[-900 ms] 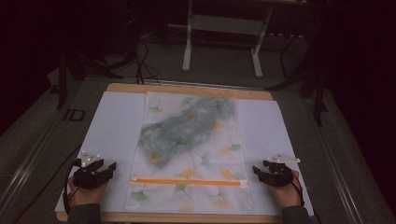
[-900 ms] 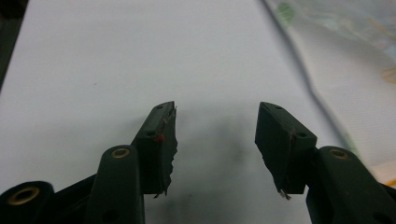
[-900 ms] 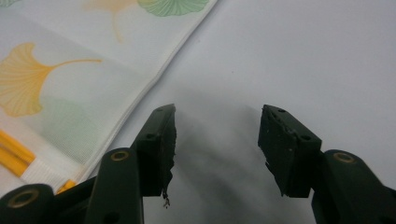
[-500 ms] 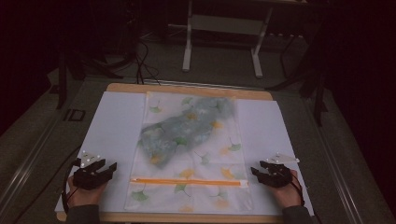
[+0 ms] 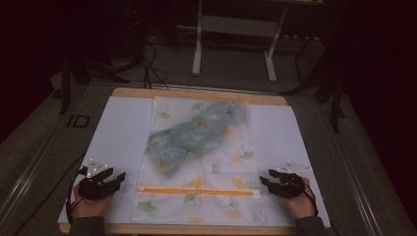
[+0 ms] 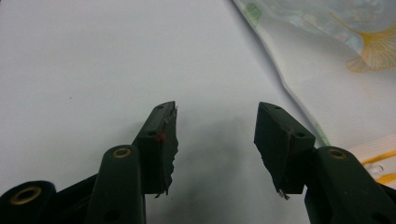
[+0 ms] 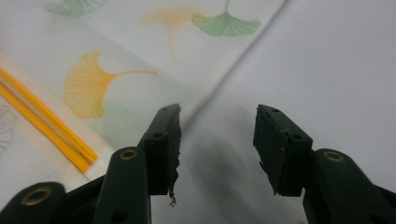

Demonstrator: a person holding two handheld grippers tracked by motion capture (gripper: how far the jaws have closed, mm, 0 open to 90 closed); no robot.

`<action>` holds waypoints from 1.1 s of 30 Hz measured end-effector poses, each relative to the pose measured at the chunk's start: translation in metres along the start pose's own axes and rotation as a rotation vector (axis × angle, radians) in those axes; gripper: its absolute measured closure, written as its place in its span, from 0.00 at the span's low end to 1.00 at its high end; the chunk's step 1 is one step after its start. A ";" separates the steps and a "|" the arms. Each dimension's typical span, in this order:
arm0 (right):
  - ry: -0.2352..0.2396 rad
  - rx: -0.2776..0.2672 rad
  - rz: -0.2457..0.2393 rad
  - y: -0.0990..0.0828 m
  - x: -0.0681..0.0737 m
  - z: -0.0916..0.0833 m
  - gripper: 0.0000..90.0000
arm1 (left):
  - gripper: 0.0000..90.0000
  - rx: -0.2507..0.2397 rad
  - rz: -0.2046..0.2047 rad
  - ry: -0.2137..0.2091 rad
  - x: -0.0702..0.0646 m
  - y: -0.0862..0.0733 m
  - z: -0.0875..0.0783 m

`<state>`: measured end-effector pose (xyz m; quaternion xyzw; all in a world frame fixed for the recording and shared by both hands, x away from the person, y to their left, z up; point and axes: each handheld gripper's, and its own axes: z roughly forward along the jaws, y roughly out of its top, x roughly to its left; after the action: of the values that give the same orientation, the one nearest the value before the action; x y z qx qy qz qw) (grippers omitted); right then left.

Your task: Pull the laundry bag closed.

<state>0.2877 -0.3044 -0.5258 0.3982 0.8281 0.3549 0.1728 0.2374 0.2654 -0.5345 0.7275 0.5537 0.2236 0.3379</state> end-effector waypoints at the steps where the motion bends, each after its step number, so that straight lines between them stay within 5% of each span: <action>1: 0.007 -0.002 -0.005 0.001 0.001 0.000 0.58 | 0.54 -0.002 0.003 -0.001 -0.001 0.000 0.000; 10: 0.068 -0.017 -0.042 0.012 0.009 0.004 0.59 | 0.55 -0.004 0.004 -0.015 0.000 0.000 -0.002; 33: 0.217 0.007 -0.177 0.050 0.059 0.038 0.57 | 0.56 0.001 0.012 -0.034 -0.001 -0.001 -0.003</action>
<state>0.2995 -0.2199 -0.5154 0.2837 0.8748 0.3765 0.1116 0.2346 0.2657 -0.5330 0.7345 0.5437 0.2130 0.3457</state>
